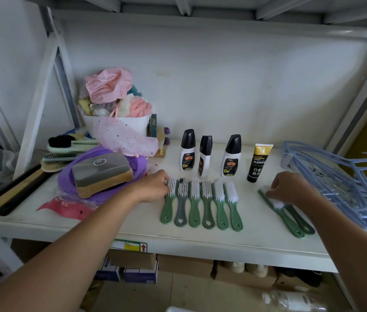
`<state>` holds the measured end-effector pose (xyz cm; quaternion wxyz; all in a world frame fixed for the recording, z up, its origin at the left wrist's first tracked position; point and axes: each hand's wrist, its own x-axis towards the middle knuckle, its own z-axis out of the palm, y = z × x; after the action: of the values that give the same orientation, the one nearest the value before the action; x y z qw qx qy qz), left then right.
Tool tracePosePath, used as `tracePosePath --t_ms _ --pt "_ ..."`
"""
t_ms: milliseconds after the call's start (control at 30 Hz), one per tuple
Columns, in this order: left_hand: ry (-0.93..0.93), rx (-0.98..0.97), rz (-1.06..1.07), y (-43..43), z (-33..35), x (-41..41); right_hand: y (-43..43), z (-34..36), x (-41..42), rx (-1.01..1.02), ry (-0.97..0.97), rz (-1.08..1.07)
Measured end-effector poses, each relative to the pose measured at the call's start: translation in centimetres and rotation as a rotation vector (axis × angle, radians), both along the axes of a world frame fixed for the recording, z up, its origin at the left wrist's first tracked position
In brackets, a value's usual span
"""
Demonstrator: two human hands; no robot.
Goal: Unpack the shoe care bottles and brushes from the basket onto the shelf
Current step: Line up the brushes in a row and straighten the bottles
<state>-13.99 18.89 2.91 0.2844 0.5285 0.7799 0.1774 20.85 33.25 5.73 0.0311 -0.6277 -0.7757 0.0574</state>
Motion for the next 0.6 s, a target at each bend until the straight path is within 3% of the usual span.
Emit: tracePosePath --t_ms 367,600 --pt "0.023 0.022 -0.011 0.4 -0.3 0.0 -1.2 0.0 -2.7 0.041 0.001 0.085" --pt "0.012 0.048 -0.021 0.1 0.1 0.5 -1.6 -0.3 -4.1 0.048 0.199 0.099"
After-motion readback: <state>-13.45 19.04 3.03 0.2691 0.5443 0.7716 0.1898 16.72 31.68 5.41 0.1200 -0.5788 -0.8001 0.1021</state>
